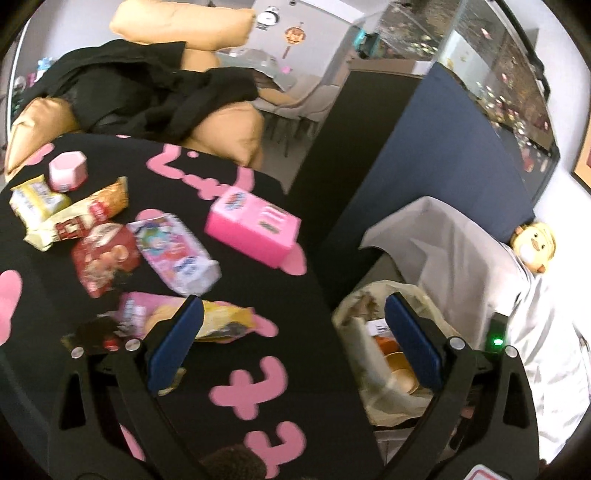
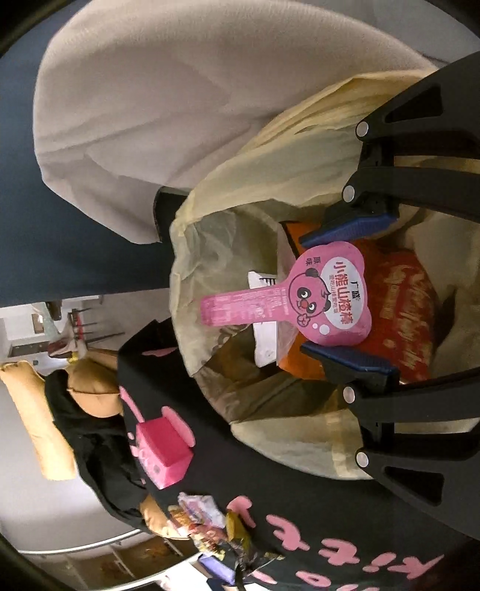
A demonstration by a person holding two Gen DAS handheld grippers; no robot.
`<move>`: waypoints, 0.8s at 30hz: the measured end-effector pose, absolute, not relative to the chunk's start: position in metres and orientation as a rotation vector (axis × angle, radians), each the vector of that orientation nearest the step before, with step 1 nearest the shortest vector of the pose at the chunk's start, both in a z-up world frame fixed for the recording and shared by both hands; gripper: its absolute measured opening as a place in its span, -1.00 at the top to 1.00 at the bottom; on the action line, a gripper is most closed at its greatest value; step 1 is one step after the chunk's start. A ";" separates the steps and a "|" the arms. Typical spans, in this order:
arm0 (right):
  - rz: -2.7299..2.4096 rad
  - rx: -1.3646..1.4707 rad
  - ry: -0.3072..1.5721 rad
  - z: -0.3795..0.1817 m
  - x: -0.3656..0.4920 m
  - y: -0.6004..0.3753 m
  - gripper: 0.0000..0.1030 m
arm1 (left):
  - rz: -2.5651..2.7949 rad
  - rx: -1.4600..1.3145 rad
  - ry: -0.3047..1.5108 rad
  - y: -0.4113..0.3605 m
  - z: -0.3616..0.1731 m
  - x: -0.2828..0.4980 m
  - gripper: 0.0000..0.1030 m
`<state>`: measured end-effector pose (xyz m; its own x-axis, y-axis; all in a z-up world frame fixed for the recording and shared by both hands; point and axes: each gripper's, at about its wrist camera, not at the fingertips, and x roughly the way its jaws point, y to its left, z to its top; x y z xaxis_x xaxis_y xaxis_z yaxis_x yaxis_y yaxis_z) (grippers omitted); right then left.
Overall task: Collect trash
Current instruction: 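Open both grippers to drop the cup and snack stick into the bag, then grasp the yellow wafer packet with the left gripper while the right grasps a black wrapper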
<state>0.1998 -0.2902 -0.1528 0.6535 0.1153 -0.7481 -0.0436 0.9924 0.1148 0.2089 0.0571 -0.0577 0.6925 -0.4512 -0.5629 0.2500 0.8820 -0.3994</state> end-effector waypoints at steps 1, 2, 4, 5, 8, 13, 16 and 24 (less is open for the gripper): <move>0.093 0.097 0.850 -0.150 0.199 -0.290 -0.05 | -0.388 -0.312 0.703 0.063 -0.059 0.209 -0.82; 0.098 0.106 0.845 -0.146 0.197 -0.290 -0.14 | -0.374 -0.325 0.701 0.070 -0.060 0.209 -0.82; 0.133 0.133 0.838 -0.140 0.191 -0.288 -0.29 | -0.352 -0.343 0.696 0.082 -0.062 0.208 -0.82; 0.149 0.141 0.838 -0.137 0.189 -0.287 -0.30 | -0.335 -0.347 0.692 0.088 -0.062 0.208 -0.82; 0.159 0.122 0.815 -0.125 0.181 -0.276 -0.33 | -0.296 -0.362 0.668 0.107 -0.061 0.205 -0.82; 0.209 0.103 0.758 -0.099 0.171 -0.257 -0.35 | -0.215 -0.370 0.615 0.143 -0.057 0.197 -0.82; 0.290 0.110 0.723 -0.085 0.171 -0.240 -0.39 | -0.155 -0.362 0.587 0.164 -0.056 0.191 -0.82; 0.393 0.065 0.682 -0.070 0.179 -0.185 -0.44 | -0.002 -0.415 0.574 0.241 -0.067 0.171 -0.82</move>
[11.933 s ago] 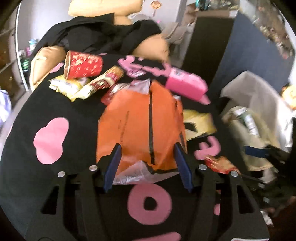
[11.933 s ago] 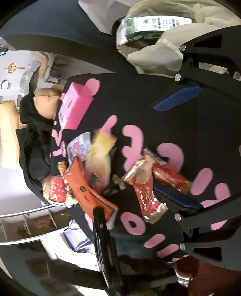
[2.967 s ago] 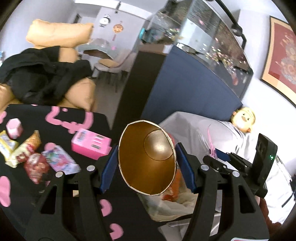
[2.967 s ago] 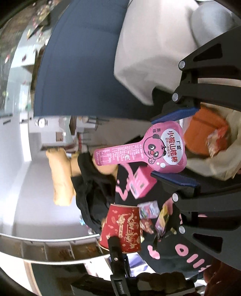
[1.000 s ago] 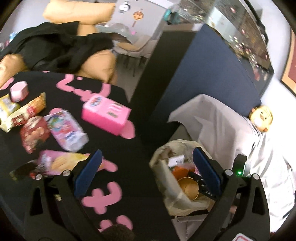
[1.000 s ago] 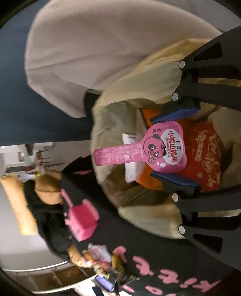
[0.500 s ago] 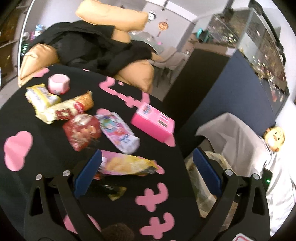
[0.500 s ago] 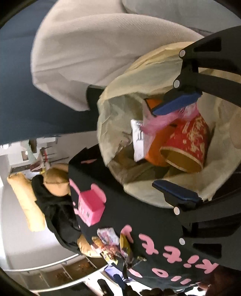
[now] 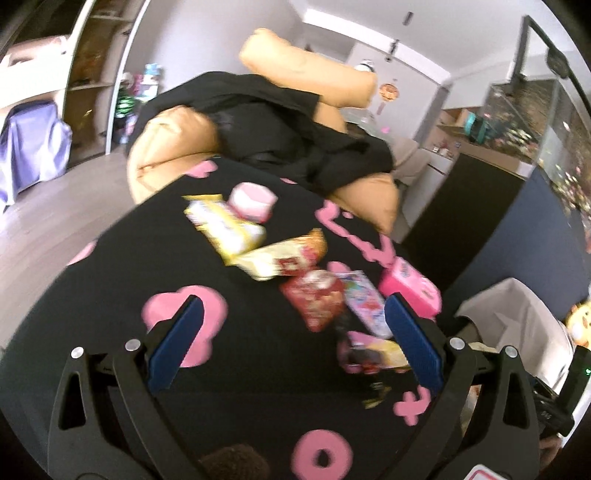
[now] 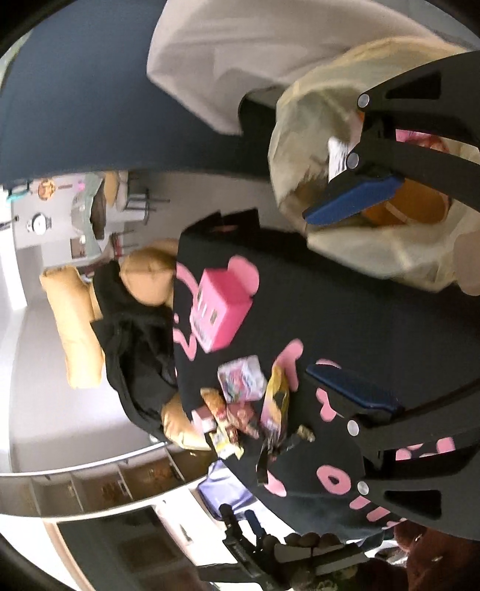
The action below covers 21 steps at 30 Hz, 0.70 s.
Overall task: Collect trash
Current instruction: 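Grasp the yellow wafer packet with the left gripper while the right grasps a black wrapper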
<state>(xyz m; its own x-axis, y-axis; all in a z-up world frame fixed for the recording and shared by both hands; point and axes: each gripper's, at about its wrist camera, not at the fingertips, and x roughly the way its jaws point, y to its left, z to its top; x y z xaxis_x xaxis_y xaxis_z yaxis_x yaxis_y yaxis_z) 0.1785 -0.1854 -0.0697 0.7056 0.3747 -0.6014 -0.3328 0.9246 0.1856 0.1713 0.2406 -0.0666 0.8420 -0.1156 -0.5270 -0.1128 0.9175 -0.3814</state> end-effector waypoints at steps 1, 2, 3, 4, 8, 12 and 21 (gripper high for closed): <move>0.407 0.060 0.684 -0.070 0.181 -0.177 -0.44 | 0.009 -0.422 0.582 0.249 -0.071 0.169 -0.82; 0.417 0.056 0.686 -0.070 0.183 -0.171 -0.44 | 0.012 -0.428 0.591 0.255 -0.074 0.168 -0.82; 0.436 0.051 0.688 -0.070 0.186 -0.162 -0.44 | 0.011 -0.435 0.605 0.260 -0.078 0.168 -0.82; 0.456 0.047 0.687 -0.069 0.187 -0.156 -0.44 | 0.004 -0.442 0.620 0.264 -0.082 0.168 -0.82; 0.541 0.015 0.667 -0.069 0.189 -0.125 -0.45 | -0.017 -0.517 0.694 0.283 -0.101 0.171 -0.82; 0.605 -0.017 0.701 -0.073 0.195 -0.098 -0.48 | 0.012 -0.499 0.725 0.290 -0.113 0.171 -0.82; 0.576 -0.082 0.795 -0.094 0.218 -0.055 -0.48 | 0.095 -0.501 0.775 0.310 -0.112 0.229 -0.71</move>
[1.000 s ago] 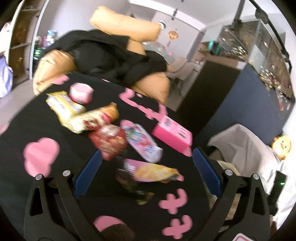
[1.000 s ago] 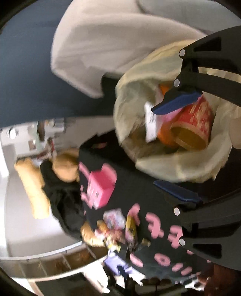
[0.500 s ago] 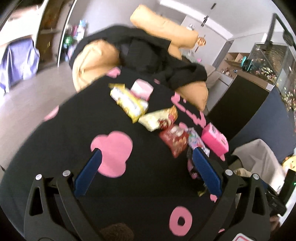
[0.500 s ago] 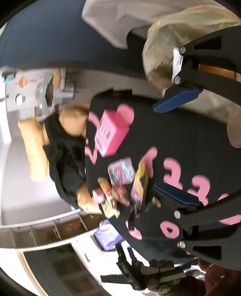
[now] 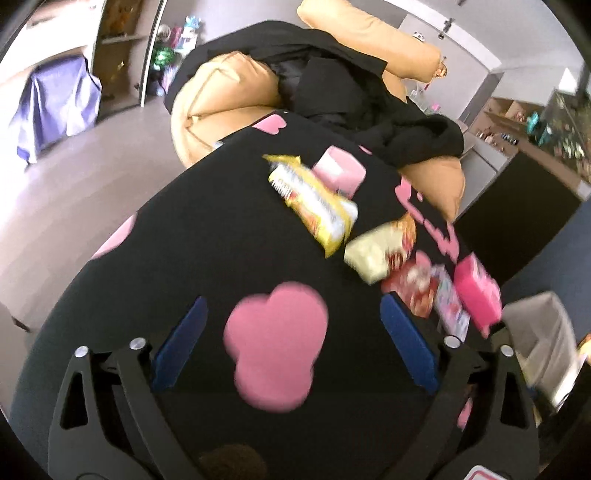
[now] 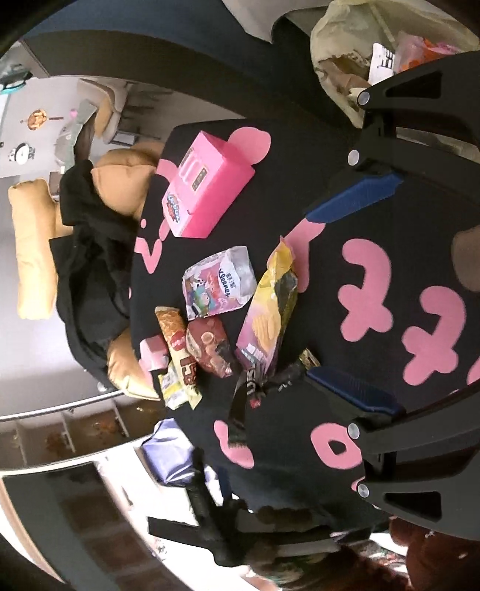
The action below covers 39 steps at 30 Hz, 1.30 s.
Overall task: Collect trash
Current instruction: 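Grasp the yellow wafer packet with the left gripper while the right grasps a black wrapper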
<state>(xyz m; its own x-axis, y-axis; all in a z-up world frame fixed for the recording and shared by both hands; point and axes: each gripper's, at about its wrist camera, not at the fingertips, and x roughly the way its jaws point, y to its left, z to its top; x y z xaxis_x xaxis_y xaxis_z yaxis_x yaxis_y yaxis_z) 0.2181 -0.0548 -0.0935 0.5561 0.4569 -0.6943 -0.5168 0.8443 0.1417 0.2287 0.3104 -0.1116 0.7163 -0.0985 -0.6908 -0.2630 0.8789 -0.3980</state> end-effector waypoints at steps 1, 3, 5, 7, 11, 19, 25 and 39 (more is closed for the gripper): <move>0.559 -0.086 0.791 -0.095 0.221 -0.052 -0.48 | 0.105 -0.517 0.782 0.314 -0.112 0.240 -0.66; 0.565 -0.083 0.801 -0.099 0.225 -0.049 -0.48 | 0.132 -0.544 0.804 0.319 -0.115 0.267 -0.57; 0.573 -0.070 0.819 -0.105 0.231 -0.046 -0.48 | 0.134 -0.583 0.845 0.319 -0.123 0.296 -0.50; 0.552 -0.084 0.821 -0.109 0.235 -0.044 -0.48 | 0.175 -0.553 0.824 0.314 -0.120 0.312 -0.50; 0.523 -0.104 0.824 -0.115 0.240 -0.043 -0.48 | 0.245 -0.489 0.828 0.303 -0.124 0.345 -0.47; 0.518 -0.083 0.838 -0.120 0.242 -0.053 -0.48 | 0.150 -0.398 0.826 0.294 -0.120 0.331 0.48; 0.561 -0.078 0.815 -0.112 0.236 -0.044 -0.48 | -0.015 -0.366 0.814 0.287 -0.105 0.266 0.51; 0.712 -0.141 0.860 -0.119 0.226 0.024 -0.42 | -0.093 -0.446 0.866 0.292 -0.123 0.176 0.49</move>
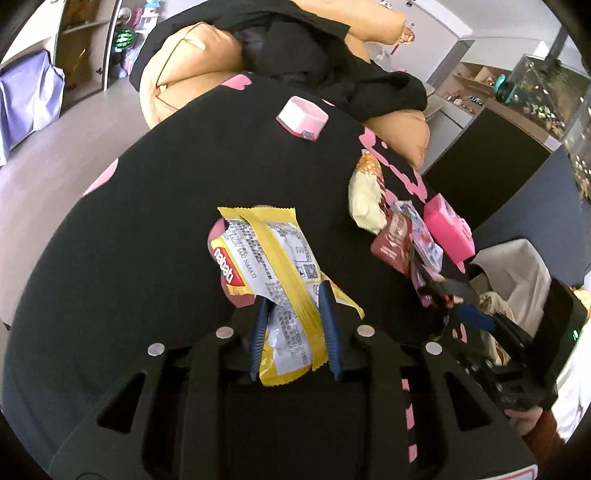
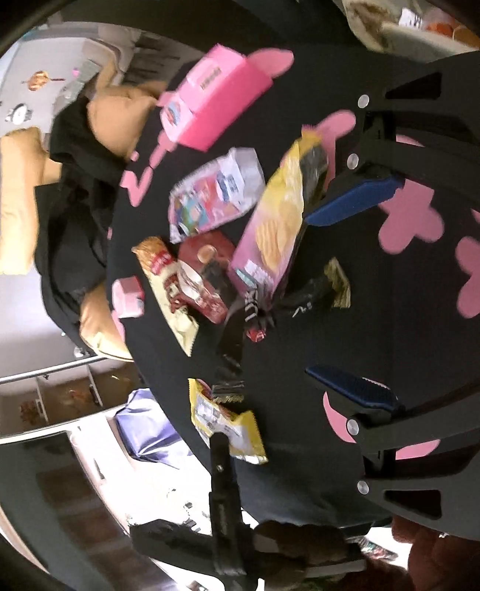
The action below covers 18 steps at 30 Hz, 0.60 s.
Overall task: Collect trash
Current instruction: 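Grasp the yellow wafer packet with the left gripper while the right grasps a black wrapper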
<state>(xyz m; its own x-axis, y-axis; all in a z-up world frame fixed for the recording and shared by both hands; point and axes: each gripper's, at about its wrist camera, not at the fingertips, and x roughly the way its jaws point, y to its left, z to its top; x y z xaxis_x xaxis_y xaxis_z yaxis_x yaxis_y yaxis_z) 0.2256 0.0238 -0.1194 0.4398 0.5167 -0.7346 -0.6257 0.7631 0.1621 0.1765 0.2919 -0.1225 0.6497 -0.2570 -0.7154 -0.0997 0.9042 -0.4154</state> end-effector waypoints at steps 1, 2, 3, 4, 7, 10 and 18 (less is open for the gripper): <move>0.710 -0.146 0.867 -0.122 0.227 0.027 -0.42 | -0.094 -0.436 0.863 0.290 -0.122 0.174 0.49; 0.709 -0.151 0.880 -0.125 0.229 0.030 -0.42 | -0.096 -0.416 0.856 0.287 -0.120 0.170 0.49; 0.710 -0.150 0.888 -0.126 0.231 0.032 -0.42 | -0.099 -0.404 0.854 0.286 -0.120 0.168 0.48; 0.710 -0.143 0.902 -0.129 0.233 0.034 -0.42 | -0.102 -0.400 0.854 0.286 -0.121 0.166 0.48; 0.695 -0.112 0.929 -0.133 0.239 0.035 -0.43 | -0.115 -0.425 0.863 0.289 -0.125 0.164 0.46; 0.690 -0.095 0.932 -0.133 0.240 0.034 -0.43 | -0.117 -0.438 0.857 0.293 -0.126 0.159 0.44; 0.659 -0.142 0.976 -0.133 0.242 0.039 -0.43 | -0.123 -0.473 0.859 0.297 -0.129 0.156 0.39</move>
